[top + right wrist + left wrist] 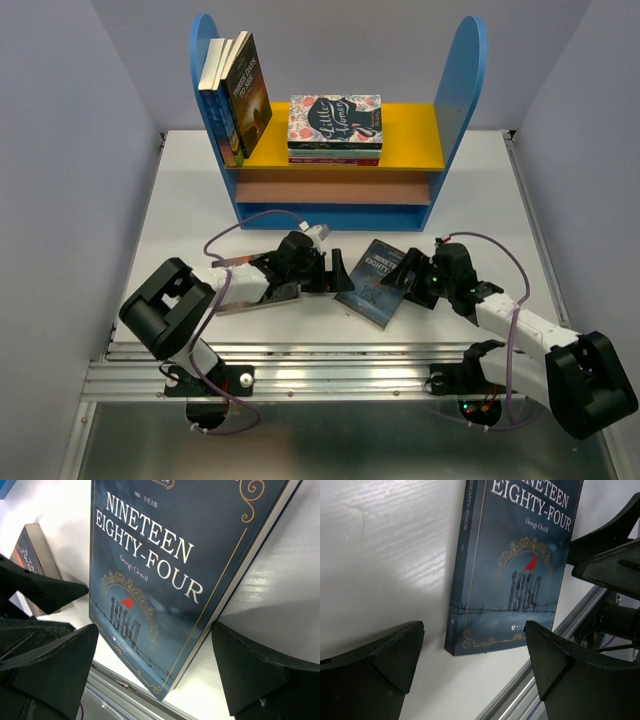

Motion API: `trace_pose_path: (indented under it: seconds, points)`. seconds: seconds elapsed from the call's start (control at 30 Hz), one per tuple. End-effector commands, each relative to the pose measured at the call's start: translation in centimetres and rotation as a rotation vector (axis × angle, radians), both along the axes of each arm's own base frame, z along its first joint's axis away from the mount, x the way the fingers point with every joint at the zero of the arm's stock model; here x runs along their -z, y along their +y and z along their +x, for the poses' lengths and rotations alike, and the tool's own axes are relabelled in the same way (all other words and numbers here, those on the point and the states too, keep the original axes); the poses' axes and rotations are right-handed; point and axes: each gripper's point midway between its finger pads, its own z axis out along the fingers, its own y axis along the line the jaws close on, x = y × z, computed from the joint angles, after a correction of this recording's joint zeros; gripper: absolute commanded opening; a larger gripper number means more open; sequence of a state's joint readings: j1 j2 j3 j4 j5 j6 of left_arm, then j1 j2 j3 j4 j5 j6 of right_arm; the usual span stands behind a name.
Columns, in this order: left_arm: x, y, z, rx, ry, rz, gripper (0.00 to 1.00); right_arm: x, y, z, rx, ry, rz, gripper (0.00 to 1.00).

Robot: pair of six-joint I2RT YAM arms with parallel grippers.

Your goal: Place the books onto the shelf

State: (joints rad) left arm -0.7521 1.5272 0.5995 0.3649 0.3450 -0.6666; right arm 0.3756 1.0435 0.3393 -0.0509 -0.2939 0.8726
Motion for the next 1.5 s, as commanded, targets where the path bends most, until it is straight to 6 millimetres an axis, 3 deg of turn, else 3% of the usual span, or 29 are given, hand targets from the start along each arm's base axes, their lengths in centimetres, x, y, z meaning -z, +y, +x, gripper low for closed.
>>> trace_pose_path:
  seconds: [0.0,0.03,0.2,0.3,0.4,0.47,0.57,0.7,0.77,0.87,0.97,1.2,1.3,1.4,1.43,1.47]
  points:
    - [0.4,-1.2,1.0,0.062,-0.041,0.031,0.92,-2.0,1.3,1.5,-0.019,-0.089,0.059,1.00]
    - [1.1,-1.3,1.1,0.080,-0.035,0.048,0.91,-2.1,1.4,1.6,-0.017,-0.088,0.064,1.00]
    - [1.0,-2.3,2.1,0.107,-0.055,0.063,0.86,-1.9,1.1,2.0,0.005,-0.090,0.031,1.00]
    - [0.7,-2.9,2.1,0.130,-0.076,0.067,0.76,-2.9,1.3,2.7,0.015,-0.121,0.044,1.00]
    - [1.1,-3.5,1.4,0.154,-0.069,0.097,0.52,-5.3,2.0,3.6,-0.005,-0.189,0.082,1.00]
    - [1.7,-3.6,0.9,0.166,-0.061,0.120,0.42,-7.3,2.7,3.9,-0.034,-0.244,0.121,0.99]
    - [2.3,-3.6,0.2,0.168,-0.053,0.142,0.38,-10.0,3.4,4.0,-0.067,-0.309,0.169,0.97]
    - [2.4,-3.2,0.2,0.150,-0.049,0.159,0.35,-11.7,4.1,3.6,-0.112,-0.340,0.219,0.89]
    - [2.1,-3.2,0.3,0.145,-0.059,0.157,0.35,-11.6,4.4,3.2,-0.127,-0.324,0.236,0.80]
    - [1.9,-3.3,0.4,0.144,-0.064,0.155,0.35,-9.8,3.8,3.2,-0.094,-0.282,0.204,0.69]
    - [2.0,-3.3,0.5,0.143,-0.062,0.158,0.35,-6.7,2.9,2.9,-0.071,-0.201,0.122,0.69]
    - [2.2,-3.6,0.3,0.156,-0.056,0.148,0.35,-3.9,2.9,2.6,-0.085,-0.136,0.093,0.64]
    - [2.3,-3.5,0.2,0.153,-0.053,0.149,0.34,-3.5,2.5,2.9,-0.069,-0.146,0.074,0.53]
    - [2.2,-3.4,0.3,0.146,-0.056,0.150,0.34,-3.6,2.3,3.1,-0.059,-0.160,0.059,0.28]
    - [1.9,-3.4,0.3,0.144,-0.062,0.145,0.34,-3.9,2.2,3.1,-0.061,-0.175,0.056,0.08]
    - [1.8,-3.4,0.4,0.138,-0.066,0.146,0.35,-4.1,2.1,3.1,-0.061,-0.175,0.048,0.01]
